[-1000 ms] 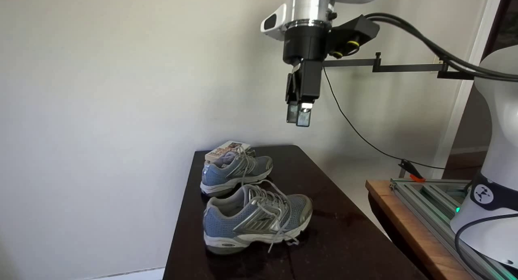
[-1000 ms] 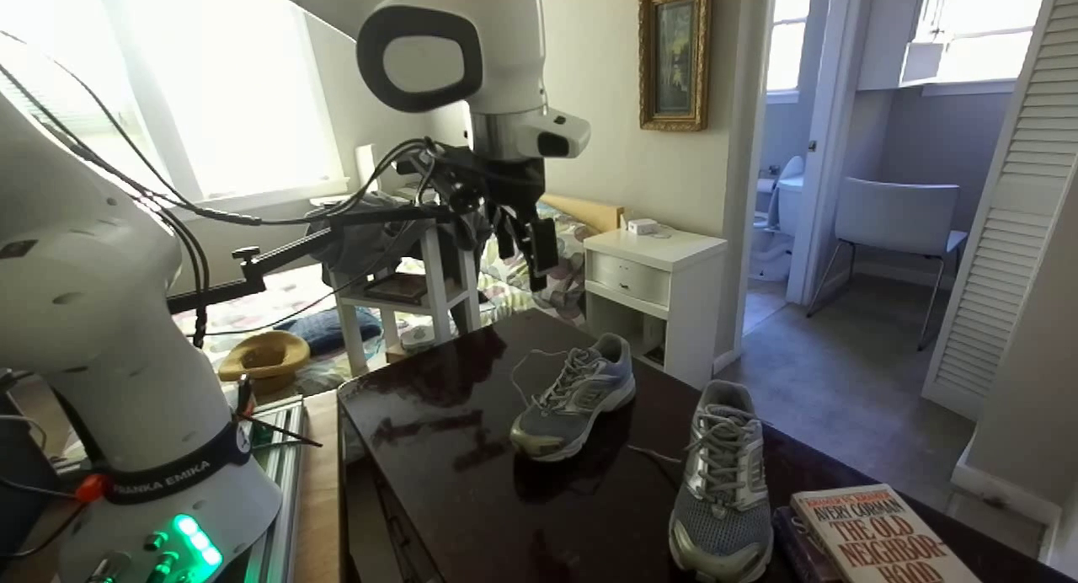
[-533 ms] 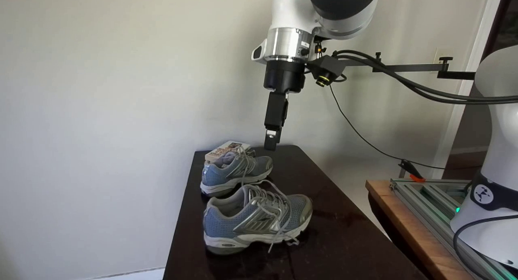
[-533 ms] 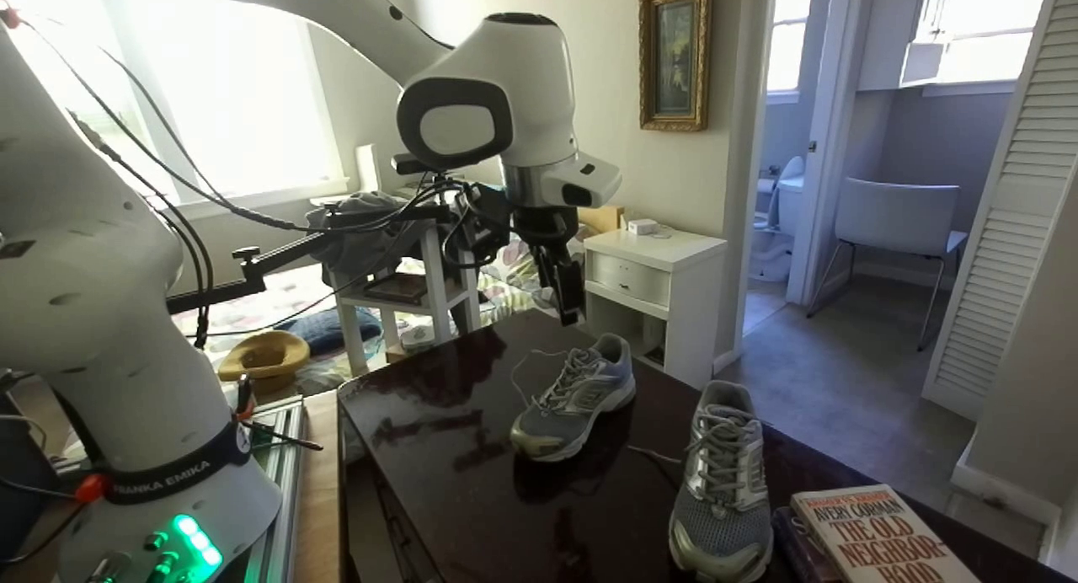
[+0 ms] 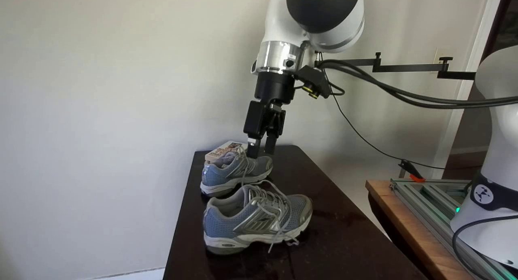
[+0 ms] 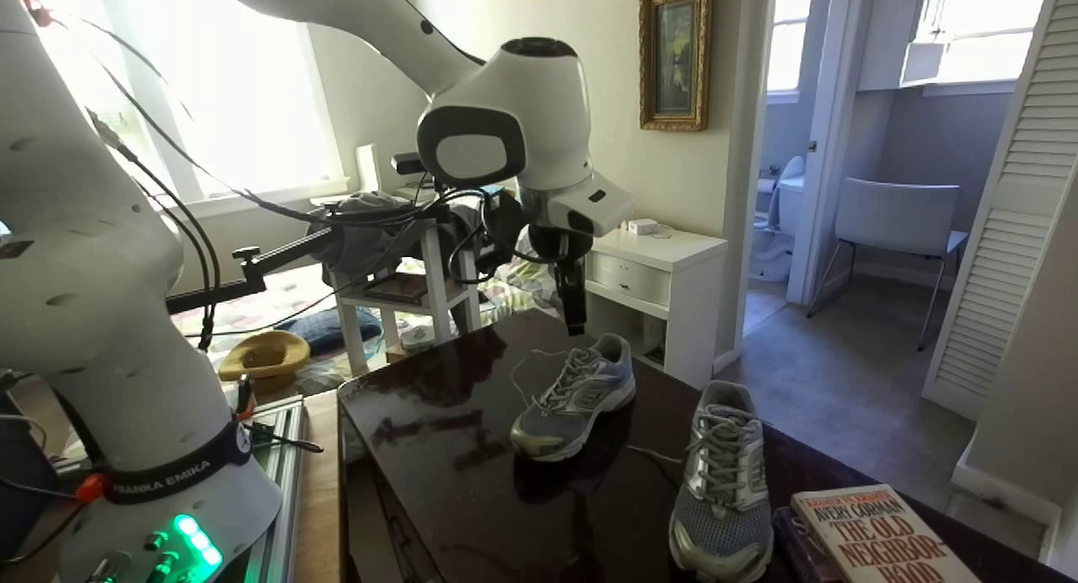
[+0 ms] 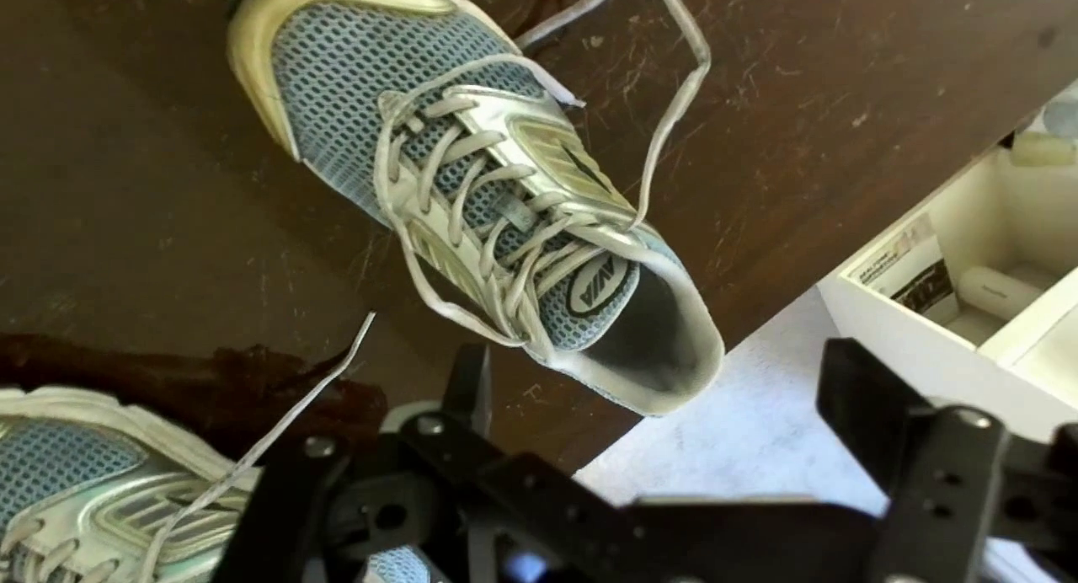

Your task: Move the left shoe to the left

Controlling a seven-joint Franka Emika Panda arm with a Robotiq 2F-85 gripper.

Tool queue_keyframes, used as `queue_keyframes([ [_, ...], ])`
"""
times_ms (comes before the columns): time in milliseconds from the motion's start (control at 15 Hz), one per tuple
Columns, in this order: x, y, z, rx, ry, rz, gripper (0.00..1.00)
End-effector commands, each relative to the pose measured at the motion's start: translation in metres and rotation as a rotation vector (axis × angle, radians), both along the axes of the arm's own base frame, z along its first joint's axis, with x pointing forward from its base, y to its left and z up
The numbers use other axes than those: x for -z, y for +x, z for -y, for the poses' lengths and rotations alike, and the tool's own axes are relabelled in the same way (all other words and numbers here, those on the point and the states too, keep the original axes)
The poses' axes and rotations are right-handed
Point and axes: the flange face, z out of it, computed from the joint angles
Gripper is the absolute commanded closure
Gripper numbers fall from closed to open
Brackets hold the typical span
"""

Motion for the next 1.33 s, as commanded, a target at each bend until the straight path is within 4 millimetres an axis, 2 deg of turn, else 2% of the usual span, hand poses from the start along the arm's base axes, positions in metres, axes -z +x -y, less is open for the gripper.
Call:
queue_keyframes([
  [0, 0.03, 0.024, -0.007, 0.191, 0.065, -0.009, 0.0],
  [200, 0.043, 0.029, -0.005, 0.32, 0.087, -0.033, 0.0],
  [400, 0.028, 0.018, 0.003, 0.416, 0.088, -0.045, 0.0],
  [533, 0.029, 0.014, 0.012, 0.454, 0.085, -0.065, 0.0],
  [800, 0.033, -0.003, 0.012, 0.44, 0.109, -0.166, 0.0],
  [1000, 0.023, -0.012, 0.013, 0.459, 0.082, -0.141, 0.0],
  [1267, 0.026, -0.02, 0.015, 0.491, 0.013, -0.137, 0.0],
])
